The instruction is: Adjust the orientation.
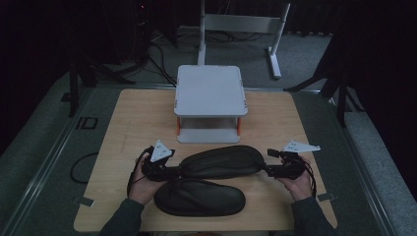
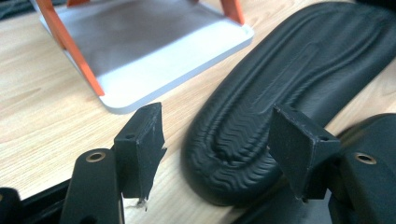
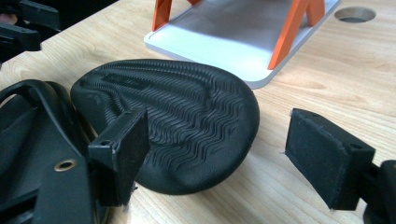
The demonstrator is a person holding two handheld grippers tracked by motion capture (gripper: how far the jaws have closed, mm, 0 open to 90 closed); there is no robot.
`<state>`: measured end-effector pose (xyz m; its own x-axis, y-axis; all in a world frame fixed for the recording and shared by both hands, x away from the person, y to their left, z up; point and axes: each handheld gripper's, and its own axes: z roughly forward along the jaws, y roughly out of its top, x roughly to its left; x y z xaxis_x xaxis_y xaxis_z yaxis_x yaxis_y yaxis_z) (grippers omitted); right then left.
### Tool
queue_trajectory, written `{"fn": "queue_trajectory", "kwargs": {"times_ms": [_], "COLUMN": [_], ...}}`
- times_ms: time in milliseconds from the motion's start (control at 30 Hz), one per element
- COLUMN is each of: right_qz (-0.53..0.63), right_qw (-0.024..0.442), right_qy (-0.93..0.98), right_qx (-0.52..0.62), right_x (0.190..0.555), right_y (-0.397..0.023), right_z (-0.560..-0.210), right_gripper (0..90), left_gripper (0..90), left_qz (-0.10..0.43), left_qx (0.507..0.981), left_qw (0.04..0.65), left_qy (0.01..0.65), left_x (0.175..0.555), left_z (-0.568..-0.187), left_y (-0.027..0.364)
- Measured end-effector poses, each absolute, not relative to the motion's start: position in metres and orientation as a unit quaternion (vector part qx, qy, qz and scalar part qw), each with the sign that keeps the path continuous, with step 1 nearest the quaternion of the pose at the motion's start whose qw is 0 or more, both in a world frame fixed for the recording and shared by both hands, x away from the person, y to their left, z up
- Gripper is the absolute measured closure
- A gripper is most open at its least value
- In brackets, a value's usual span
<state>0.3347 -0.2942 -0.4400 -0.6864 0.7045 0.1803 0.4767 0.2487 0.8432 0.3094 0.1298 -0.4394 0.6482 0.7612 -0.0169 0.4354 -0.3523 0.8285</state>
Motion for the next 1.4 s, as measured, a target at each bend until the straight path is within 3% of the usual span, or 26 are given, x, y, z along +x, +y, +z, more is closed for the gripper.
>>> {"fn": "queue_trajectory", "kwargs": {"times_ms": [300, 433, 533, 667, 1200, 1400], "right_qz": [0.47, 0.463, 0.466, 0.458, 0.468, 0.472], "right_qw": [0.056, 0.036, 0.025, 0.036, 0.083, 0.096], "right_qy": [0.787, 0.792, 0.799, 0.806, 0.819, 0.82], "right_qx": [0.394, 0.395, 0.379, 0.373, 0.321, 0.31], "right_x": [0.357, 0.361, 0.359, 0.357, 0.341, 0.339], "right_y": [-0.29, -0.289, -0.287, -0.288, -0.291, -0.289], "right_z": [-0.455, -0.462, -0.461, -0.459, -0.456, -0.454], "right_gripper": [13.4, 14.1, 20.1, 26.9, 32.3, 32.6], "left_gripper": [34.2, 30.9, 29.3, 28.2, 22.7, 25.4], "left_qz": [0.156, 0.139, 0.122, 0.109, 0.031, 0.0], "left_qx": [0.828, 0.834, 0.833, 0.835, 0.834, 0.836], "left_qw": [0.386, 0.381, 0.389, 0.392, 0.418, 0.408], "left_qy": [0.375, 0.375, 0.373, 0.37, 0.358, 0.368], "left_x": [0.339, 0.347, 0.351, 0.353, 0.361, 0.365], "left_z": [-0.465, -0.473, -0.475, -0.474, -0.479, -0.482], "left_y": [0.126, 0.126, 0.126, 0.125, 0.123, 0.119]}}
